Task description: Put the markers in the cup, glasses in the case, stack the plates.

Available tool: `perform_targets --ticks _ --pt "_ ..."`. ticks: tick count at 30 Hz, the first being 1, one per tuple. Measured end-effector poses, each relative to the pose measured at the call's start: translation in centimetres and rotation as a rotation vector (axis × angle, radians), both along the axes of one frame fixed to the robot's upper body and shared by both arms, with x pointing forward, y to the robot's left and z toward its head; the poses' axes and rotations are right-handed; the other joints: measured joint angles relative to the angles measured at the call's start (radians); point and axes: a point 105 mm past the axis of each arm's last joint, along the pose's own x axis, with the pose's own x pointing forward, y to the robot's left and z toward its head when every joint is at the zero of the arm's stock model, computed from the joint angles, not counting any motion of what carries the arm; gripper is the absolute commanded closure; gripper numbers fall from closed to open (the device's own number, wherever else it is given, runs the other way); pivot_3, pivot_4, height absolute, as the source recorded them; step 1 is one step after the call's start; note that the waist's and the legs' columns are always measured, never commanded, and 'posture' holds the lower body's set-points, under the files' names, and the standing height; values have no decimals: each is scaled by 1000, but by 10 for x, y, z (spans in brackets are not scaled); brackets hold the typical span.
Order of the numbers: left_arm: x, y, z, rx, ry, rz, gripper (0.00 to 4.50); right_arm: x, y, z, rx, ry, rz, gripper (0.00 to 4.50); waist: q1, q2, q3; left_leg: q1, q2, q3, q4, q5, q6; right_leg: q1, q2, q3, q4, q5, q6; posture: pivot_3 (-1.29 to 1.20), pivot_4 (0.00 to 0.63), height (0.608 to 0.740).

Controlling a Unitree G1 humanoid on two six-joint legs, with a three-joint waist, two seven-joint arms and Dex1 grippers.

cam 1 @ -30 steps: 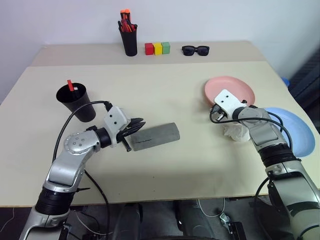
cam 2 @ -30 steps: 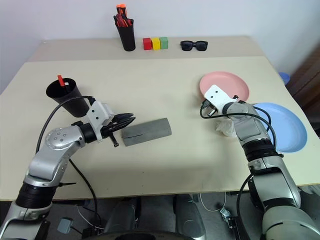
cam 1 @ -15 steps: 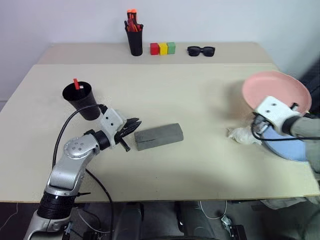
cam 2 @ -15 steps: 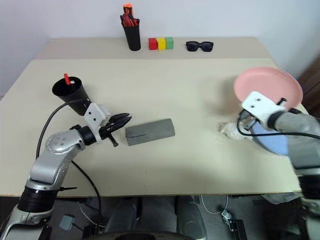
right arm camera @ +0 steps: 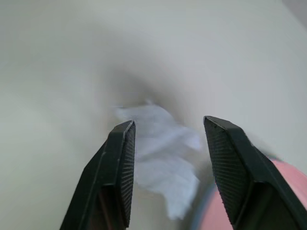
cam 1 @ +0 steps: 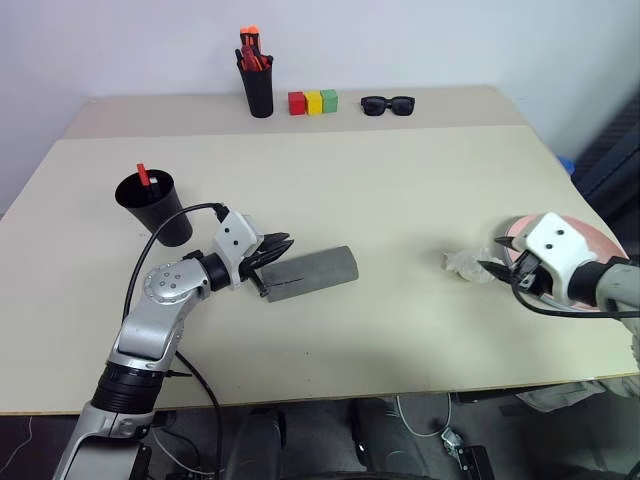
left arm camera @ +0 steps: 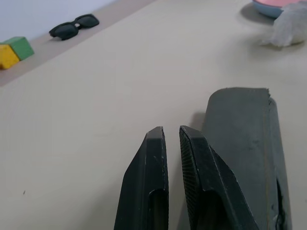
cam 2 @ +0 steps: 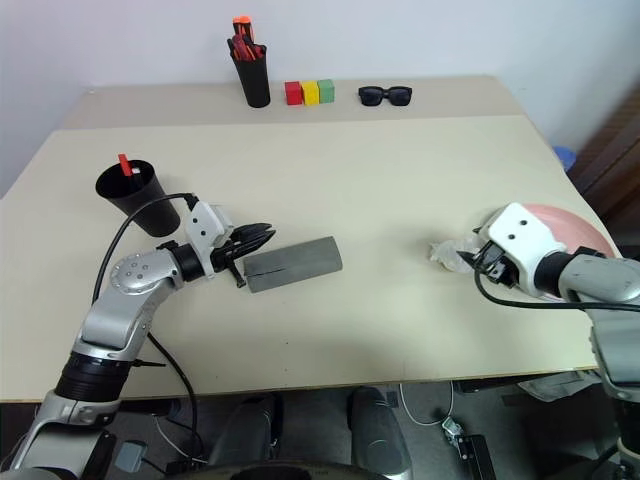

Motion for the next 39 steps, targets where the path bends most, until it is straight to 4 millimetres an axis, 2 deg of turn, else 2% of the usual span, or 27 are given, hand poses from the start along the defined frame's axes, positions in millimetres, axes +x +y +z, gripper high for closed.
perform_targets --ticks 2,3,4,7,11,14,17,19,20,21,23,26,30,33,35,38,39 --pt "-1 1 -3 2 7 10 4034 5 -2 -18 -22 29 -20 2201 0 0 0 0 0 0 0 0 0 0 0 0 0 0 0 0 150 740" --pt "-2 3 -6 3 14 16 4034 8 -5 -26 -23 37 -45 2751 0 0 0 0 0 0 0 0 0 0 0 0 0 0 0 0 150 740" --pt "-2 3 -7 3 19 18 4034 10 -7 -29 -21 33 -62 3021 0 0 0 0 0 0 0 0 0 0 0 0 0 0 0 0 150 740" --pt "-3 4 -9 2 22 23 4034 17 -14 -25 -47 -10 -98 4482 0 0 0 0 0 0 0 0 0 0 0 0 0 0 0 0 150 740" --pt "-2 4 -8 1 18 28 4034 14 -16 -23 -43 -23 -96 4482 0 0 0 0 0 0 0 0 0 0 0 0 0 0 0 0 150 740" --pt "-2 3 -7 -1 16 28 4034 14 -24 0 -20 -81 -125 4482 0 0 0 0 0 0 0 0 0 0 0 0 0 0 0 0 150 740" --pt "0 2 -4 -2 8 25 4034 17 -50 38 -64 -181 -229 4482 0 0 0 0 0 0 0 0 0 0 0 0 0 0 0 0 150 740" --pt "3 3 -3 -2 9 31 4034 17 -70 47 -107 -202 -312 4482 0 0 0 0 0 0 0 0 0 0 0 0 -1 0 0 0 150 740" --pt "4 4 -3 -3 9 36 4034 17 -80 45 -123 -193 -353 4482 0 0 0 0 0 0 -1 0 0 0 0 0 -1 0 0 0 150 740" --pt "5 5 -4 -4 11 44 4034 16 -88 40 -126 -177 -381 3920 0 0 0 0 0 0 -1 0 1 0 0 0 -2 0 0 0 150 740" --pt "7 7 -4 -7 12 58 4034 16 -95 29 -114 -141 -411 3245 -2 0 0 0 0 1 -1 -1 1 0 0 0 -2 0 0 0 150 740" --pt "8 13 -1 -16 0 90 4034 20 -93 21 -132 -135 -400 1690 -6 0 0 0 0 1 -1 -1 1 0 0 0 -2 0 0 0 150 740" --pt "-3 31 -4 -6 1 156 4034 32 -77 32 -139 -203 -305 1690 -16 0 0 0 0 1 -2 -1 1 0 0 1 -2 0 0 0 150 740" --pt "-15 48 -10 -1 16 231 4034 42 -55 44 -48 -249 -194 1690 -21 0 0 0 0 1 -2 -1 1 0 0 1 -2 0 0 0 150 740" --pt "-27 72 -14 1 25 326 4034 48 -29 47 137 -241 -97 1690 -30 0 1 1 1 1 -2 -1 1 0 0 1 -2 0 0 0 150 740" --pt "-49 112 -20 40 45 466 4034 48 1 45 352 -167 32 1690 -26 -1 1 1 2 1 -2 -1 2 0 1 1 -2 0 0 0 150 740" --pt "-56 123 -24 56 60 505 4034 47 4 43 382 -139 59 1690 -22 0 1 0 1 1 -2 -1 2 0 0 1 -2 0 -1 0 150 740"
